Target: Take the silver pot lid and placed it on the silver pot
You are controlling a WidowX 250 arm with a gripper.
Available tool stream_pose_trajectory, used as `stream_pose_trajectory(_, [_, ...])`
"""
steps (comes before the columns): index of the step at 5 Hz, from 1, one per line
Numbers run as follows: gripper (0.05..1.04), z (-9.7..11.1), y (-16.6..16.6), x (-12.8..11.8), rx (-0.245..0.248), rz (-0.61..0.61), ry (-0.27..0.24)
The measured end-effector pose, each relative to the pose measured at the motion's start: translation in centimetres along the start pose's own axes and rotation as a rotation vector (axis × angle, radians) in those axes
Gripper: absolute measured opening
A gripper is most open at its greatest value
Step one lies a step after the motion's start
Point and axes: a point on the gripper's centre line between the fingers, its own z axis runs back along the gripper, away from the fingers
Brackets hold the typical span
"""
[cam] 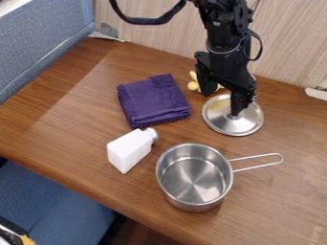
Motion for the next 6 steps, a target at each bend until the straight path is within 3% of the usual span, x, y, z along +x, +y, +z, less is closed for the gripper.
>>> stream_pose_trajectory(1, [1.001, -1.2, -0.1, -0.6, -0.008, 0.005, 0.038])
stream_pose_trajectory(2, [1.001, -1.9, -0.4, 0.6, 0.016, -0.041, 0.052])
stream_pose_trajectory(4, [1.001, -4.8, -0.2, 1.8, 0.000, -0.072, 0.099])
stream_pose_trajectory(5, [1.001, -6.2, 0.1, 1.8, 0.000, -0.074, 0.148])
stream_pose_trajectory(6, [0.952, -6.5, 0.1, 2.6, -0.011, -0.079, 0.152])
